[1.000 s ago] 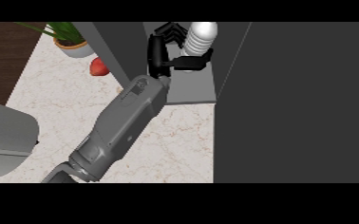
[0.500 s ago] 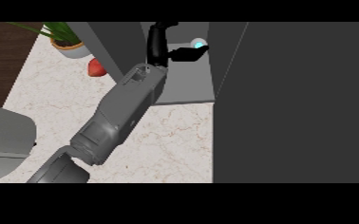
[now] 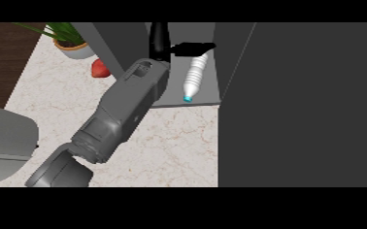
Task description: Pick up the bottled water, place it into the cabinet and close the cabinet
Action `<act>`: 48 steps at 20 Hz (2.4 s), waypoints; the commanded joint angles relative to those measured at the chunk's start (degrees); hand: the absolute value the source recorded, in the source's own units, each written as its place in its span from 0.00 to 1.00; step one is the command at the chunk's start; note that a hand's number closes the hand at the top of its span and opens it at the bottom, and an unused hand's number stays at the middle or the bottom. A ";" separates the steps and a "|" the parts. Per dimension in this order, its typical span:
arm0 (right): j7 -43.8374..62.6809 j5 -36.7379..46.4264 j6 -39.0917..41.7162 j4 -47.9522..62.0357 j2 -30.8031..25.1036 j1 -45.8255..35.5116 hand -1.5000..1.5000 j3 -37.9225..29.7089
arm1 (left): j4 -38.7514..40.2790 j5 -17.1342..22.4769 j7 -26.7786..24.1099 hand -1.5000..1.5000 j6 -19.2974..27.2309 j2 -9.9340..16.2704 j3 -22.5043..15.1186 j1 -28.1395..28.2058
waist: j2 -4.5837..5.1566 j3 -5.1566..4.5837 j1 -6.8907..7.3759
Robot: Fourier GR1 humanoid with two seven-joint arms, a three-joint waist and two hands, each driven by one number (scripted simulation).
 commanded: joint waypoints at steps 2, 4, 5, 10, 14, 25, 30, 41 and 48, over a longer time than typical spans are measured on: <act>1.99 -1.17 -0.60 -5.07 1.94 1.41 0.00 1.26 | -2.38 1.68 -3.31 0.00 -7.05 0.46 2.83 0.41 | -0.27 -0.01 0.78; 0.49 -2.16 0.89 -4.94 0.22 1.95 0.00 -1.81 | -6.54 3.99 -5.02 0.00 -7.92 -0.22 1.90 4.03 | -0.57 -0.01 0.14; 3.83 -3.49 -1.59 -6.70 0.75 1.46 0.00 -0.36 | -7.48 3.67 -3.40 0.00 -8.88 -0.22 1.96 3.30 | -0.66 -0.02 1.44; 6.09 -3.50 -2.75 -9.88 1.49 1.92 0.00 1.41 | -13.12 4.54 -0.68 0.00 -11.24 -0.23 -1.25 6.14 | -0.91 -0.02 1.92; 6.85 -3.81 -3.45 -8.25 0.68 -0.48 0.00 1.32 | -23.50 7.13 1.23 0.00 -7.24 -0.23 -7.76 12.14 | -1.11 0.00 2.53; 7.19 -0.76 -3.90 -7.96 1.73 -0.71 0.00 3.88 | -51.13 2.81 6.99 0.00 -3.78 1.32 -15.33 32.04 | -1.32 0.01 4.05; 5.56 -0.43 -2.48 -11.12 1.94 2.82 0.00 3.98 | -63.04 2.21 9.83 0.00 -3.09 4.19 -18.59 40.17 | -1.38 0.00 3.27; 12.04 2.46 3.59 -11.19 -6.96 -1.36 1.00 13.06 | -81.03 -0.07 9.38 0.00 -1.97 12.15 -23.32 58.80 | -1.09 -0.04 3.92; 15.12 7.39 4.07 -14.58 -6.75 1.19 1.00 23.02 | -88.77 1.21 5.85 0.00 -5.66 19.26 -20.94 69.04 | -1.20 -0.13 3.23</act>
